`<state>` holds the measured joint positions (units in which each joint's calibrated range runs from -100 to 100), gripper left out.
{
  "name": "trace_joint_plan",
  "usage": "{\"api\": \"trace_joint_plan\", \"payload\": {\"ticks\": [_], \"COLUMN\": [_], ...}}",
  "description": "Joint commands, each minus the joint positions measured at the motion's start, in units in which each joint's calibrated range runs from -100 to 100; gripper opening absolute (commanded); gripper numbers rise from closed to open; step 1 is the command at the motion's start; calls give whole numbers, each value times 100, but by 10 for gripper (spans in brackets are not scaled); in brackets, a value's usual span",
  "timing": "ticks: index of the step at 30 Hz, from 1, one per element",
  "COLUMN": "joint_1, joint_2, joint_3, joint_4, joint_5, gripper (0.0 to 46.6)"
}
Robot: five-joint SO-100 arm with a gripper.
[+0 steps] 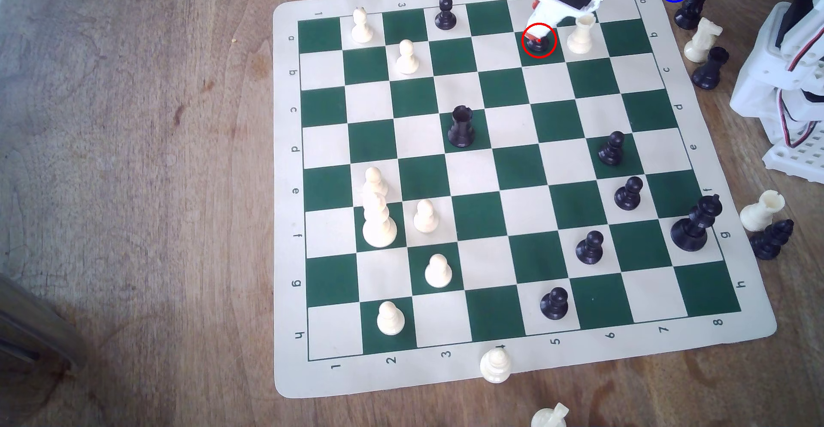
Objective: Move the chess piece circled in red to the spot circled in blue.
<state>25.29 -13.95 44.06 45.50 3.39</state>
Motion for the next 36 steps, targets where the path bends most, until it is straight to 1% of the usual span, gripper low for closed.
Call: {"api": "trace_joint_plan", "payload": {"ticks": [1, 8, 10, 11, 12, 13, 21, 26, 27, 30, 31, 34, 35, 36], "joint_1": [-62, -46, -46, -46, -46, -62, -93, 1, 71, 228, 447, 971, 1385, 1581], "joint_2": [20, 37, 37, 37, 37, 37, -74, -625, -795, -1016, -1152, -1270, -1287, -1313], "joint_3": [28, 100, 145, 145, 155, 155, 164, -444, -879, -1468, -1768, -1940, -1958, -1931], "joint_4": [-135, -185, -242, -242, -242, -242, -225, 487, 913, 1576, 1920, 2133, 2256, 2363], "joint_5": [-34, -20, -20, -20, 0, 15, 10, -15, -15, 0, 15, 83, 137, 142], "gripper": [126, 125, 110, 90, 58, 2, 2, 2, 2, 2, 2, 2, 2, 2]}}
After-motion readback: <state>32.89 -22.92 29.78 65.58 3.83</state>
